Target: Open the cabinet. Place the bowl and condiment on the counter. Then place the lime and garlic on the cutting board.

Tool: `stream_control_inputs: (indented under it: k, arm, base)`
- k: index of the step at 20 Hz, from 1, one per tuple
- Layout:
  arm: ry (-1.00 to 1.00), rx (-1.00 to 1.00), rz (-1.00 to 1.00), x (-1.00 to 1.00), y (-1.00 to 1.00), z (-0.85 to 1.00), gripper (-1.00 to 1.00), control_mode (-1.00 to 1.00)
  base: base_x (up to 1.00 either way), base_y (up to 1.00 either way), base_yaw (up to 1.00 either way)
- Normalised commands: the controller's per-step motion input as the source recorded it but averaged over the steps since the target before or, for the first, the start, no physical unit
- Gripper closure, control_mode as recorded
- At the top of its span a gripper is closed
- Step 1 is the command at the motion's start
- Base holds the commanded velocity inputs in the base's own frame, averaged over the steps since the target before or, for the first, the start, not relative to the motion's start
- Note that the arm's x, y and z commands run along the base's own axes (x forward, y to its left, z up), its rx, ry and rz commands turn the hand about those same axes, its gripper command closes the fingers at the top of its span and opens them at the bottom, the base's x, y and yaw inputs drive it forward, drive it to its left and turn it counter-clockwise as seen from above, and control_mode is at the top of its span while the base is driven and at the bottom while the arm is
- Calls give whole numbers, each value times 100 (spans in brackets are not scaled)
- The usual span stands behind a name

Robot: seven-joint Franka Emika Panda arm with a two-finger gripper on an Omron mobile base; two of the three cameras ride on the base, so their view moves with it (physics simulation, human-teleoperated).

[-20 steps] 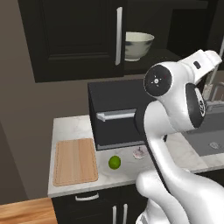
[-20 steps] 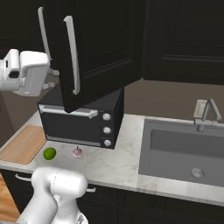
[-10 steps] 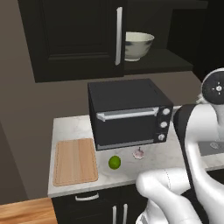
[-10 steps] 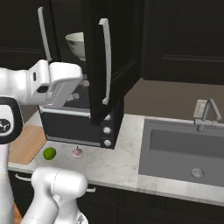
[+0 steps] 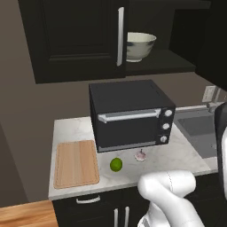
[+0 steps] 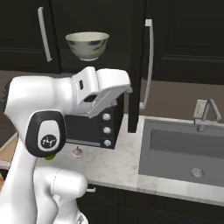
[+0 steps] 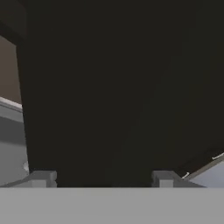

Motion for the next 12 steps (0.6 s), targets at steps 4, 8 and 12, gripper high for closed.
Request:
stream_control_inputs:
  k: [4, 8, 12]
  arm:
    - [-7, 1, 4, 21, -47, -6, -100, -100]
    - [0, 5, 14, -55, 62, -1, -100, -100]
    - [-8, 2, 3, -40, 100, 0, -100, -100]
  base:
    - [0, 0, 0]
    - [0, 0, 0]
    - [0, 0, 0]
